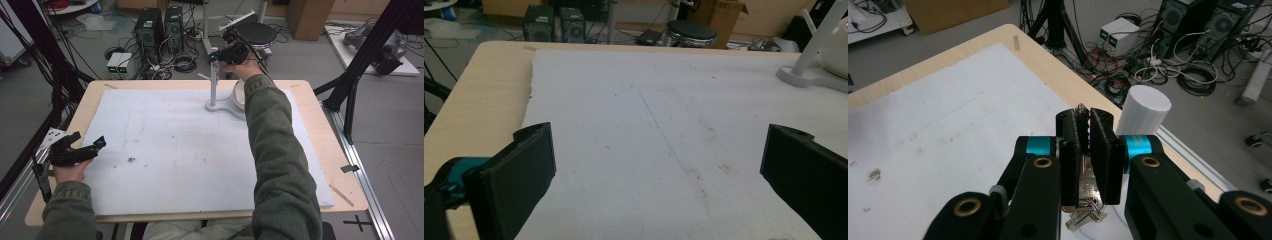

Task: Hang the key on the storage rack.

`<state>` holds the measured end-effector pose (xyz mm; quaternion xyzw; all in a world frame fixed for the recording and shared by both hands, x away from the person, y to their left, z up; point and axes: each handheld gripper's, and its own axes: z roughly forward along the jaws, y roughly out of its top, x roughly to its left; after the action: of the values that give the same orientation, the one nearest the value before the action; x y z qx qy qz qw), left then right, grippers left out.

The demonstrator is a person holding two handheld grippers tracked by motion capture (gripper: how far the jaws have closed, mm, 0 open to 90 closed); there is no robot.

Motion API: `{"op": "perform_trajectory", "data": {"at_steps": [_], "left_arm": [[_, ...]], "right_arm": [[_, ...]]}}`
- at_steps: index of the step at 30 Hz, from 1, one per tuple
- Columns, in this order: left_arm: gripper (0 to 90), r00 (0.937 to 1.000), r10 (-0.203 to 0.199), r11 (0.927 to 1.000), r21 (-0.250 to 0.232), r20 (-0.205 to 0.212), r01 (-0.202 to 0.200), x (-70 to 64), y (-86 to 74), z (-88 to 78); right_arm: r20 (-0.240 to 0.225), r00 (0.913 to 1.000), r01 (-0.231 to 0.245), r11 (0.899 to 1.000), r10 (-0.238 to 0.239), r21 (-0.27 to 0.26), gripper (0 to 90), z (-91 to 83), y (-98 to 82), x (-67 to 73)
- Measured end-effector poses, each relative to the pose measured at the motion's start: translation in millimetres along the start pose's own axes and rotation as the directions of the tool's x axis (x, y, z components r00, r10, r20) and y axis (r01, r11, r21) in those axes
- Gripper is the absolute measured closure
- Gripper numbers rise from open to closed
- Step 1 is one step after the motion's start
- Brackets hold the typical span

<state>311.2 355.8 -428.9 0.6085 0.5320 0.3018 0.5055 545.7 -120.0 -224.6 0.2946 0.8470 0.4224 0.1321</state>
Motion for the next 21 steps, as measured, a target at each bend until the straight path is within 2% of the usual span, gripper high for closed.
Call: {"op": "perform_trajectory", "data": {"at_steps": [10,21], "left_arm": [[1.7,1.0,0.002,1.0,0.002,0.0,-0.002,-0.2,-0.1,0.4],[1.7,1.0,0.003,1.0,-0.002,-0.002,-0.003,-0.1,0.0,0.0]], "right_arm": [[0.032,0.9994,0.011,1.0,-0.011,-0.025,82.6,3.6,0.6,-0.3],[0.043,0.9989,0.017,1.0,-0.017,-0.016,82.9,10.7,0.8,2.1]]}}
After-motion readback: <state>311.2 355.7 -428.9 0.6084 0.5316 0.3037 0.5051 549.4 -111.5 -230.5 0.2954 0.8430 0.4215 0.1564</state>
